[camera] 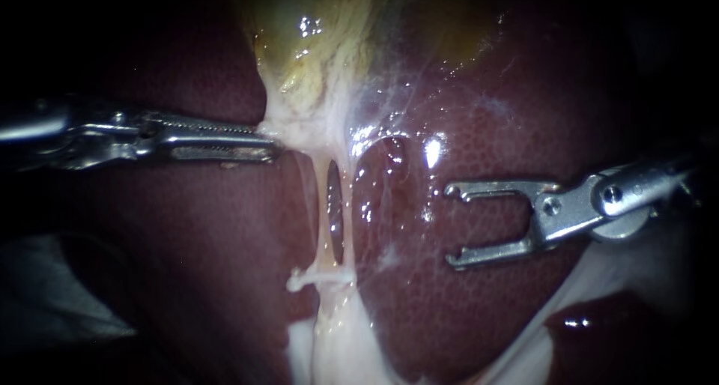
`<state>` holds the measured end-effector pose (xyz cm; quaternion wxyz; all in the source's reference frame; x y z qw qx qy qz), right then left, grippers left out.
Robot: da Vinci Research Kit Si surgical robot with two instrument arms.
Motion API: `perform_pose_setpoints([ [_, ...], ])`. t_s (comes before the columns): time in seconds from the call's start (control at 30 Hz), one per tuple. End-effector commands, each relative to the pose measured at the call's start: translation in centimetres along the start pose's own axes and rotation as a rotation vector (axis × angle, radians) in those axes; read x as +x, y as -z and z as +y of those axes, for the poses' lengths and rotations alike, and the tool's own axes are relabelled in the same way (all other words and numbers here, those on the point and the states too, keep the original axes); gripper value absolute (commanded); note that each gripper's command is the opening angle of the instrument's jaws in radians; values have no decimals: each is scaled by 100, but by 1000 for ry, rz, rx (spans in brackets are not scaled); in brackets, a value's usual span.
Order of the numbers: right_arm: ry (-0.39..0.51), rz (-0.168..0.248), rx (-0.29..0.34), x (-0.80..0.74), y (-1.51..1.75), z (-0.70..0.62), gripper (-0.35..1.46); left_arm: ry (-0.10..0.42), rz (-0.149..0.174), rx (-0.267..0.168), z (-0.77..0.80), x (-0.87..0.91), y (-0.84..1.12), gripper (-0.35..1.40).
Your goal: Going back first clip left tube
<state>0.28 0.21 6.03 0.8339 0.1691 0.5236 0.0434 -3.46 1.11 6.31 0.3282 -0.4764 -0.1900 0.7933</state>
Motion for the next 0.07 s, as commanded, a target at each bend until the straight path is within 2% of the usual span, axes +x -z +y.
perform_pose_setpoints([
  [0.03, 0, 0, 0, 0, 0, 0, 50, 0, 0, 0, 0, 0, 1, -35],
  [0.07, 0, 0, 0, 0, 0, 0, 50, 0, 0, -1, 0, 0, 2, -35],
])
